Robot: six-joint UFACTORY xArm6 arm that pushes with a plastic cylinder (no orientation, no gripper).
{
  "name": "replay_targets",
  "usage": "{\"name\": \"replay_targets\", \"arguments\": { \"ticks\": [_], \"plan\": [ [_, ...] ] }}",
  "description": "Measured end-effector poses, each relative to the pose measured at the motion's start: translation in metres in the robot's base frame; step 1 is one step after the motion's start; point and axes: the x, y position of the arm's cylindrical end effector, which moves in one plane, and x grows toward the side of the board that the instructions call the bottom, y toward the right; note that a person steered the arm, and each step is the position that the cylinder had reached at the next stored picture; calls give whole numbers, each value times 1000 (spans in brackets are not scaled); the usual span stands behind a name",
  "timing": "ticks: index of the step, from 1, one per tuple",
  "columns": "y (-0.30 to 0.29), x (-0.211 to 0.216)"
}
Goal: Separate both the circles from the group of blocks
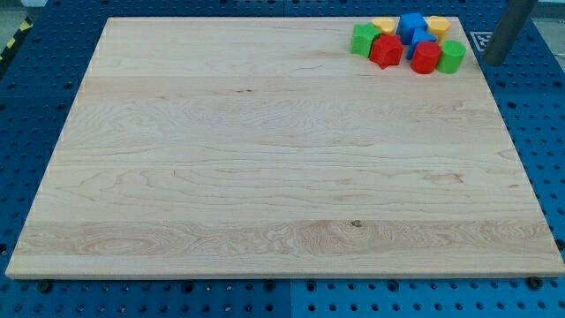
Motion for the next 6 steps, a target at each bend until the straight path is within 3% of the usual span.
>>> {"name": "replay_targets", "arguments": {
  "ticks": [2,6],
  "plan": [
    [-14,-4],
    [-122,-5]
  ]
}}
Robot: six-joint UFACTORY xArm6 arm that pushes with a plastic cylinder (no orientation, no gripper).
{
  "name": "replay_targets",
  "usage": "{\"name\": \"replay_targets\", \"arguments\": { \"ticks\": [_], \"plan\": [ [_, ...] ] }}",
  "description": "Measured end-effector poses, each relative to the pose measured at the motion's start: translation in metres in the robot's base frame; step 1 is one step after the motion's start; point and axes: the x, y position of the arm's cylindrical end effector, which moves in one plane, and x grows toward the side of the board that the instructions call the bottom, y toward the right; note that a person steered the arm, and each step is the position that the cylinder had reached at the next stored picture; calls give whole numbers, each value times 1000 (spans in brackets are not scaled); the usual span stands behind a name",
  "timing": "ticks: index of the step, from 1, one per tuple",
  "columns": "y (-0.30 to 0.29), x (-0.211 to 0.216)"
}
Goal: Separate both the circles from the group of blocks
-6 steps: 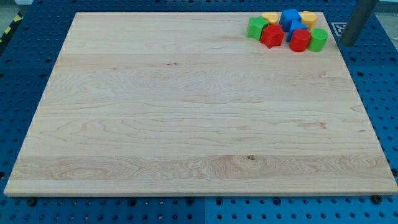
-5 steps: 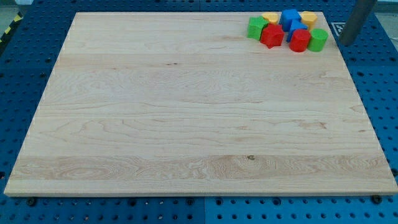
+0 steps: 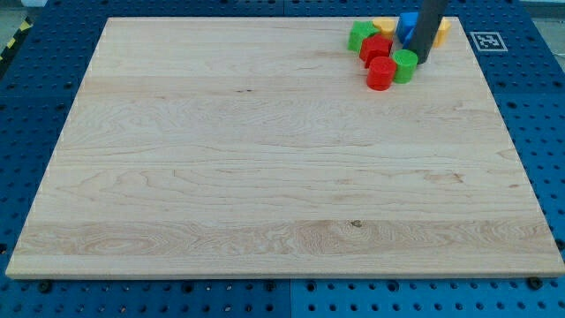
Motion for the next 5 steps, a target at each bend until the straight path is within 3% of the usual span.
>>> {"name": "replay_targets", "arguments": {
  "ticks": [5],
  "plan": [
    [-94,-1]
  ]
}}
